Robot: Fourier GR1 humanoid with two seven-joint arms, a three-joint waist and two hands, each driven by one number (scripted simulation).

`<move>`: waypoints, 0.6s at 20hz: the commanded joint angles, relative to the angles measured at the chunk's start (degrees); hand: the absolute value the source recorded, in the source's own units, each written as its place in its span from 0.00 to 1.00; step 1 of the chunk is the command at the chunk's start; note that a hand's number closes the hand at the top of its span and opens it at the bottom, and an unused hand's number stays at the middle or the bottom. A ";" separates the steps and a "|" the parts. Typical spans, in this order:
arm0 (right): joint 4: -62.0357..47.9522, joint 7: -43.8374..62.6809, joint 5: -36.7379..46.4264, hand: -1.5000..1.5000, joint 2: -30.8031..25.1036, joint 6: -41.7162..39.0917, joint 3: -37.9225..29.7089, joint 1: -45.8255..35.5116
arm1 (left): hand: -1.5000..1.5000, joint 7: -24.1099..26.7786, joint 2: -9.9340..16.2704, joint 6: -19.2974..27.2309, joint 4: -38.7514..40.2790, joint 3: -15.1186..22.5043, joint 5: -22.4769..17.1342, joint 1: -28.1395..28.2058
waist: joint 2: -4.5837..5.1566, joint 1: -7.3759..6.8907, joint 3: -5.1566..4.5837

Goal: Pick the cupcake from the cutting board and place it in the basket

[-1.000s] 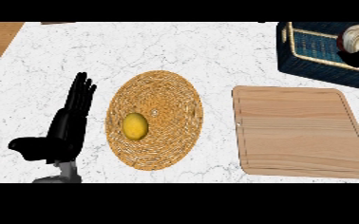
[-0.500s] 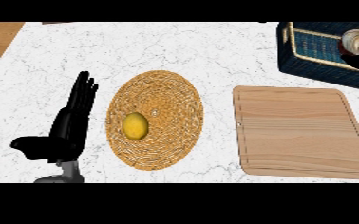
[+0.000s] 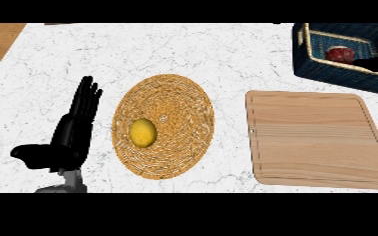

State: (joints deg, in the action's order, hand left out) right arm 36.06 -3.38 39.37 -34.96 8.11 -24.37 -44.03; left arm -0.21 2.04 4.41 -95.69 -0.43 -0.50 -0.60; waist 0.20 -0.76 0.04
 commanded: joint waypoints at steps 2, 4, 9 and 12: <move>0.91 -6.43 -3.92 0.00 0.01 3.88 -2.80 1.58 | 0.50 -0.25 -0.36 1.40 -0.08 -0.14 0.96 -1.53 | -0.11 0.38 -0.01; 4.79 -0.98 -2.86 0.00 -0.13 5.20 -1.77 -0.92 | 0.50 -3.13 -1.59 2.38 -1.74 1.82 1.84 -1.50 | -0.26 0.51 -0.03; 10.38 0.61 -5.90 0.00 -2.55 5.28 -3.94 0.97 | 0.50 2.44 -1.93 3.27 3.28 1.48 3.03 -1.22 | -0.32 1.07 -0.07; 14.51 3.29 -6.40 0.00 -5.60 3.54 -4.56 5.03 | 0.50 0.79 0.87 -0.52 -1.29 -0.92 -0.56 2.77 | -0.49 1.10 -0.08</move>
State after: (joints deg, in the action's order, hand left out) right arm 44.82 -2.93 34.55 -38.84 12.46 -27.82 -42.68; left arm 0.58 1.76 5.16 -95.03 -0.52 0.06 -0.38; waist -0.08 -0.04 -0.03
